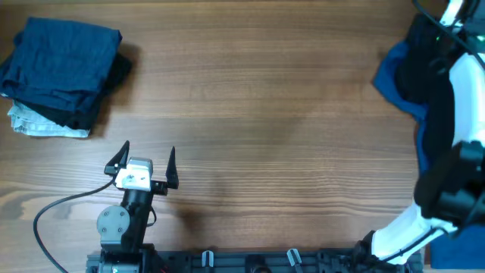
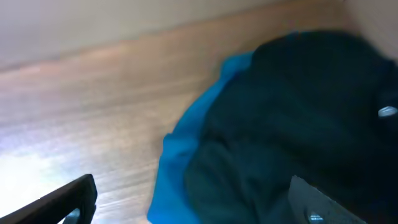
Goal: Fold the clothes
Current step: 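Reach the right gripper to the black t-shirt on the right pile and grasp it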
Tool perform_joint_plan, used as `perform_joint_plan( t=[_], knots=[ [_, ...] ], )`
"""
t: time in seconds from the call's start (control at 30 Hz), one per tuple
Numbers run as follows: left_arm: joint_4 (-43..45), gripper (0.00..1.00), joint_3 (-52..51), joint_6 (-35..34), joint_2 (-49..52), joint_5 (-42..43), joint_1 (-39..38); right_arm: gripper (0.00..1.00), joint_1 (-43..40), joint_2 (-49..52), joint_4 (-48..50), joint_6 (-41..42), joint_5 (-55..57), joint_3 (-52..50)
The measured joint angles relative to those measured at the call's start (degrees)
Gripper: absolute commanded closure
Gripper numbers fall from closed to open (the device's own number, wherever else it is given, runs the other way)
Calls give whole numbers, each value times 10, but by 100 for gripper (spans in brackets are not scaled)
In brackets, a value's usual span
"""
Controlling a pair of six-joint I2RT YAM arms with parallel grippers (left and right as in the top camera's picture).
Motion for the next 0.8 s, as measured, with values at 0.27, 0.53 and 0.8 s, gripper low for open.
perform_joint_plan(
  t=[0.27, 0.53, 0.8],
  knots=[
    [0, 0, 0, 0, 0, 0, 0, 29, 1, 174, 91, 53, 20, 0],
    [0, 0, 0, 0, 0, 0, 0, 60, 1, 203, 108, 91, 59, 0],
    [0, 0, 0, 0, 0, 0, 0, 96, 1, 179, 104, 93, 106, 0]
  ],
)
